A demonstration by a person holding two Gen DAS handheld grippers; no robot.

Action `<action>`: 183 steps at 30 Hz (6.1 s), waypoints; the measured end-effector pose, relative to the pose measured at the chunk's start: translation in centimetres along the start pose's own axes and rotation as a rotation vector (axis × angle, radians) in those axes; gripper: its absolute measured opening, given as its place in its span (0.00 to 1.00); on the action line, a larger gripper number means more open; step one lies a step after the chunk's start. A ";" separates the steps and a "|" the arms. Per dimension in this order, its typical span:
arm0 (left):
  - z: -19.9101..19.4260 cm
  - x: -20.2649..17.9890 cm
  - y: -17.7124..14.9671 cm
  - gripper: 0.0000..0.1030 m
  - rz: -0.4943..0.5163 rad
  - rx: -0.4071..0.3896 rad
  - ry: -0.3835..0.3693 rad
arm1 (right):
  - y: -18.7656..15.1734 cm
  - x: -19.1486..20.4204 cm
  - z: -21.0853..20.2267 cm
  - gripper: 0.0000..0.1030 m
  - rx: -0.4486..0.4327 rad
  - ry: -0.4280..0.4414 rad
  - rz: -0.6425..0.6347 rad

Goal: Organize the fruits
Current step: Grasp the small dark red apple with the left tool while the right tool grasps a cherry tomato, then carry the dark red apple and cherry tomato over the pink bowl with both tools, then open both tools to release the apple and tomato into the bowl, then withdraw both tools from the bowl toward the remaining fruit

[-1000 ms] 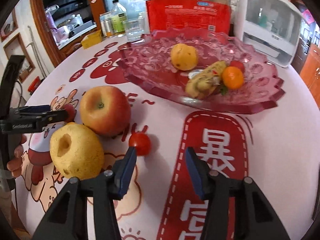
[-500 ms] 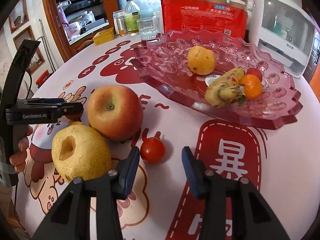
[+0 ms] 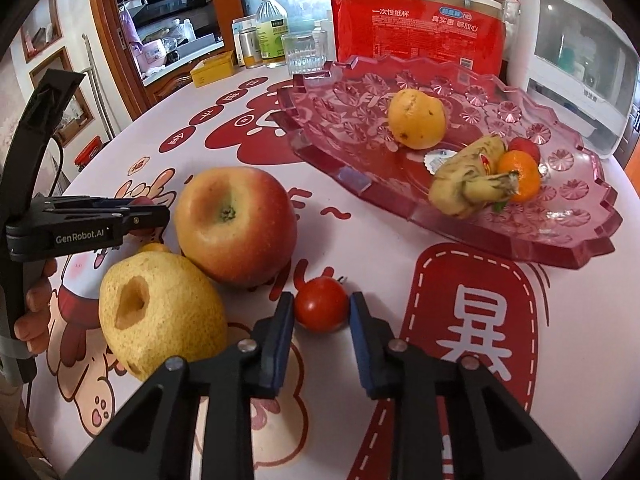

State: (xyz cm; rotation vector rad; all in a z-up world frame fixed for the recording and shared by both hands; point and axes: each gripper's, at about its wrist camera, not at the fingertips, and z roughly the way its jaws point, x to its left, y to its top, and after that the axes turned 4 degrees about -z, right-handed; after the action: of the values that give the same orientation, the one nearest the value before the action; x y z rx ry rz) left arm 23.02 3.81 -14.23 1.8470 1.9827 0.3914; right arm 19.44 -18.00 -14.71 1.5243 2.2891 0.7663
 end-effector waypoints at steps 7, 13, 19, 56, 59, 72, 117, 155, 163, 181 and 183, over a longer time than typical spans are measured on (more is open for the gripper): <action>-0.5 0.1 -0.4 0.31 -0.007 -0.002 -0.004 | -0.2 0.1 -0.5 0.26 -0.017 -0.012 0.004; -3.2 0.0 -0.6 0.31 -0.010 -0.033 -0.022 | -0.7 0.0 -2.2 0.26 -0.037 -0.003 0.017; -6.9 -1.0 -0.5 0.31 0.005 -0.070 -0.086 | -1.5 -0.2 -5.3 0.26 -0.066 0.013 0.037; -12.7 -15.9 15.1 0.31 0.168 -0.130 -0.090 | 18.6 -11.1 -15.0 0.26 -0.147 -0.170 0.129; -8.6 -16.6 15.3 0.31 0.161 -0.070 -0.076 | 18.7 -12.7 -10.3 0.26 -0.077 -0.158 0.178; 3.1 -18.6 14.4 0.31 0.180 0.116 -0.031 | 16.4 -16.4 1.4 0.26 0.097 -0.111 0.293; 0.8 -19.5 10.4 0.83 0.289 0.102 -0.102 | 15.1 -15.0 3.1 0.34 0.153 -0.076 0.313; -13.9 -12.3 3.1 0.83 0.230 -0.056 -0.126 | 8.6 -6.7 -12.8 0.48 -0.024 -0.084 0.294; -17.5 -9.8 0.6 0.84 0.234 -0.150 -0.095 | 6.6 -3.4 -15.8 0.52 -0.097 -0.036 0.271; -23.2 -3.1 -3.6 0.93 0.118 -0.317 -0.002 | 2.6 0.9 -21.0 0.62 -0.218 0.002 0.194; -22.4 -1.9 -4.0 0.93 0.080 -0.301 0.004 | 2.0 1.3 -20.9 0.67 -0.237 -0.019 0.179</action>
State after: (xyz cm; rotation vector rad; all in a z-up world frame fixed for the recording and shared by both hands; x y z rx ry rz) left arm 9.01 3.08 3.84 1.7363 1.7448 0.6775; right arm 9.85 -21.90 3.57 1.6297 1.9837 1.0248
